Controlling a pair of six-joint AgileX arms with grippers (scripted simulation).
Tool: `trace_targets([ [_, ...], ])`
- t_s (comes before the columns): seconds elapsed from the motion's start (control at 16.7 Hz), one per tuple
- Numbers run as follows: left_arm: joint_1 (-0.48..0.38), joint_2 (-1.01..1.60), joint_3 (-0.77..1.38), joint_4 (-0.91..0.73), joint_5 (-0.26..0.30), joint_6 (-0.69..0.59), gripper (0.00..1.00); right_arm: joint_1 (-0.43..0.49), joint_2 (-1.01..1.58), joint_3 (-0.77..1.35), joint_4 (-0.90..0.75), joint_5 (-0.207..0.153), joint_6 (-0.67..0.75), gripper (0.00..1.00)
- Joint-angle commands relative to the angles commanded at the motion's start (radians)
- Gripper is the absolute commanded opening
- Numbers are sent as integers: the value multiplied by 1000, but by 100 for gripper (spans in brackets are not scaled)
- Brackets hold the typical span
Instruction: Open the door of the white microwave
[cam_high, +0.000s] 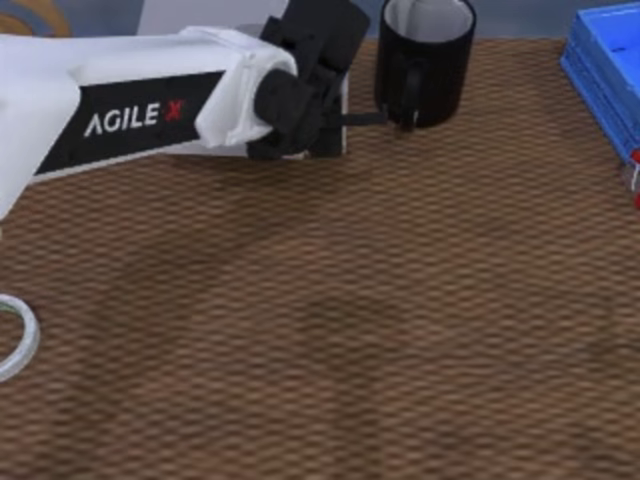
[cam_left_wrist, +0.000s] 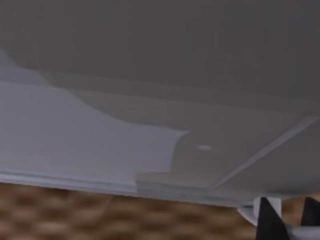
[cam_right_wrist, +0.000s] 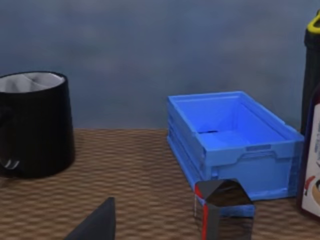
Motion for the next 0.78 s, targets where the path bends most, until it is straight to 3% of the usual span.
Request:
trace_targets([
  [0.78,7,-47,-75,47,40,58,0,0,0,0,0,0,0,100],
])
